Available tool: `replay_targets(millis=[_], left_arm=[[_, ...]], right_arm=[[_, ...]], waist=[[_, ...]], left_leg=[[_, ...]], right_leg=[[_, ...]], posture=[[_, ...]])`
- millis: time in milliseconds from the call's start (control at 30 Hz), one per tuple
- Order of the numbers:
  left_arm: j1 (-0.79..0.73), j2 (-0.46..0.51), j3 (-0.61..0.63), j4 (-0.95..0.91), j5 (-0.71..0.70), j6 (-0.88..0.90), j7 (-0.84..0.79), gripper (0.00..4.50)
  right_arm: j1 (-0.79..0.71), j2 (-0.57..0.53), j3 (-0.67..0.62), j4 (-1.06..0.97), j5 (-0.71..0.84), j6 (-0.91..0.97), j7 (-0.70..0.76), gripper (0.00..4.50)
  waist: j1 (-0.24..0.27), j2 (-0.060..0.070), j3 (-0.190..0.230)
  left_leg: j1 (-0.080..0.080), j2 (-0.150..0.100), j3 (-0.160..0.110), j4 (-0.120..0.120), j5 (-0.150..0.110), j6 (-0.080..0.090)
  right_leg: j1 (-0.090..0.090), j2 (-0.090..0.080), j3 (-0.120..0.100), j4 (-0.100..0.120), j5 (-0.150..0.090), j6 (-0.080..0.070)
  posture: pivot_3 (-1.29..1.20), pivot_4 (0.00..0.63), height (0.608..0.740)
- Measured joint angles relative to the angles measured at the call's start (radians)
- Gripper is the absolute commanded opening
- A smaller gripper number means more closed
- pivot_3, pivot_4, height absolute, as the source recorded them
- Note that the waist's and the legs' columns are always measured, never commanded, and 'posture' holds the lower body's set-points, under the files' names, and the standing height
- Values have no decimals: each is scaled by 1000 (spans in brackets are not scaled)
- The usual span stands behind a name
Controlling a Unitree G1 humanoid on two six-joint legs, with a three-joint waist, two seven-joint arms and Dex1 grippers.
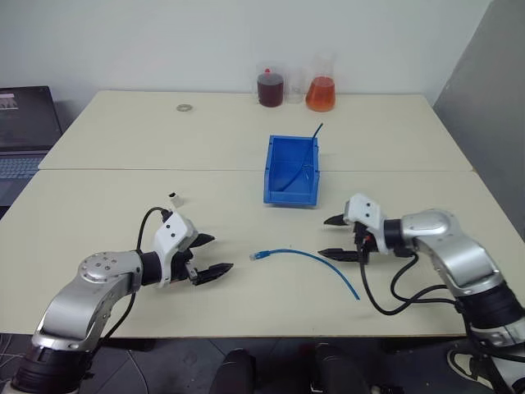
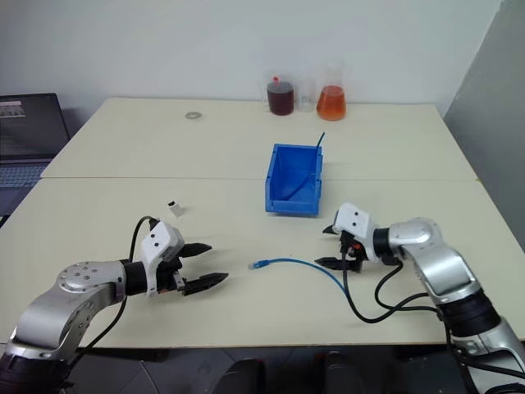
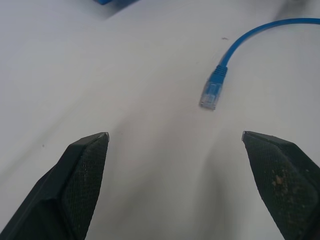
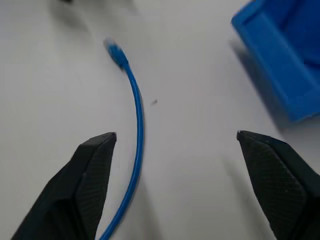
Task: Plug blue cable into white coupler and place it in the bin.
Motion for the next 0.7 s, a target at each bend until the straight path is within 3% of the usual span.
replay_targets(millis=[267,700], left_arm=[[-106,-20,-146,126,104,-110,-81,4500],[-268,-91,-282,277,248,-226,-158,4500]], right_arm=[[165,-114,6,-264,65,104,7,4037],[178,-86,60,-355,46,156,-111,4037]], waist=[[2,0,0],[2,0,0]], left_leg=[[0,0,0,0,0,0],[-1,0,0,2,0,0]], right_leg=[[0,0,0,0,0,0],[0,0,0,0,0,0]], posture=[[0,150,740],[0,150,740]])
